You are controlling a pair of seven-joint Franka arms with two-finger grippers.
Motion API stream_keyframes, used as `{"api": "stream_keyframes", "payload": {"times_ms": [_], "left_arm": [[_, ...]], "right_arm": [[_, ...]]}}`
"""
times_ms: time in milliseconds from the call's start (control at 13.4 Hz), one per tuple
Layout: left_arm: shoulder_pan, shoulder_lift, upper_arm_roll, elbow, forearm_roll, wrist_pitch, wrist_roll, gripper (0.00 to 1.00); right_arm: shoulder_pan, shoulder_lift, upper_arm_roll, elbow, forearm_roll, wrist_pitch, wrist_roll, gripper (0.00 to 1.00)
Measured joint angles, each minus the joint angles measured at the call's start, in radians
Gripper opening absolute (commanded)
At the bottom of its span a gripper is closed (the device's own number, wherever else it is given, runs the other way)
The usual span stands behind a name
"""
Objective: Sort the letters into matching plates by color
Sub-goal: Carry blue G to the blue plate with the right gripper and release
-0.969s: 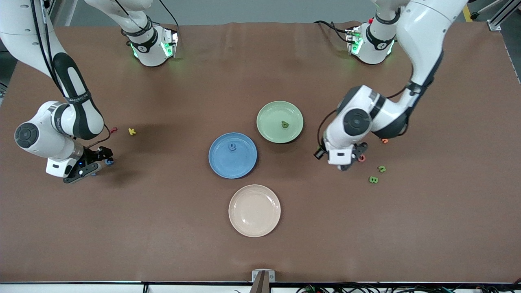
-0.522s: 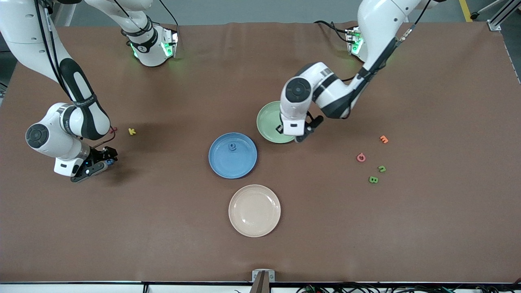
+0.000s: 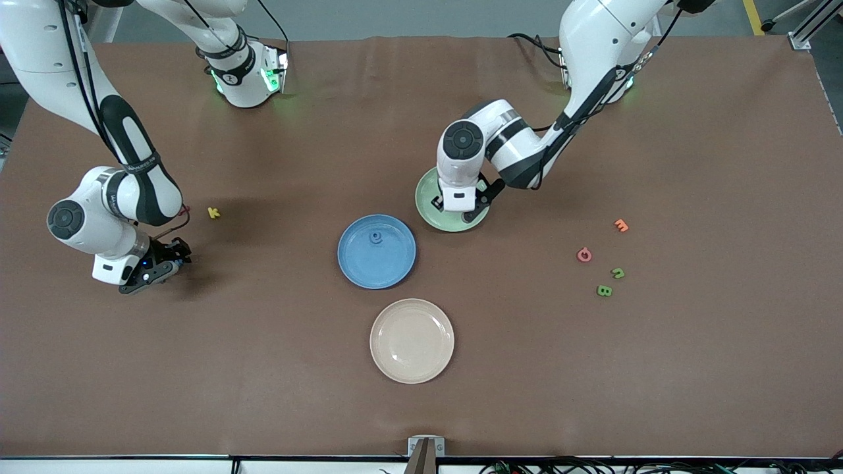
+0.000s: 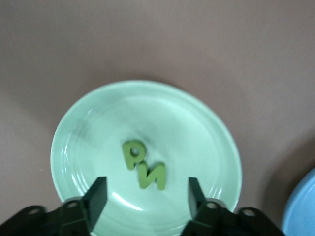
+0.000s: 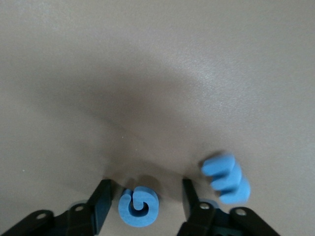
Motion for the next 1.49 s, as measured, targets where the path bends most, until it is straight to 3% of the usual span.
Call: {"api": "stream_keyframes", "payload": {"times_ms": [149,522,820,1118,1491], "left_arm": [[0.056,-0.016,0.006,0.013,0.052,-0.018,0.031,1.0],[0.334,-0.057,0.012,0.026,0.205,-0.087,0.366,1.0],[0.527,-0.049,0.013,0.024,0.234,-0.087,0.579,0.99],[0.623,-0.018,0.013,0.035,0.234,-0.072,0.511,0.98],[0.653,0.053,0.024,0.062,0.235,0.044,0.205,0.95]], "right_arm": [[0.0,0.0,0.0,0.0,0.0,0.0,0.0,0.58],[0.0,-0.005,-0.001,0.001,-0.001,-0.001,0.0,0.25],[0.001,-0.006,0.0,0.004,-0.001,-0.008,0.0,0.19],[0.044,-0.038,0.005,0.065,-0.001,-0.165,0.063,0.17],[0.163,-0.088,0.01,0.248,-0.001,-0.477,0.3,0.16]]}}
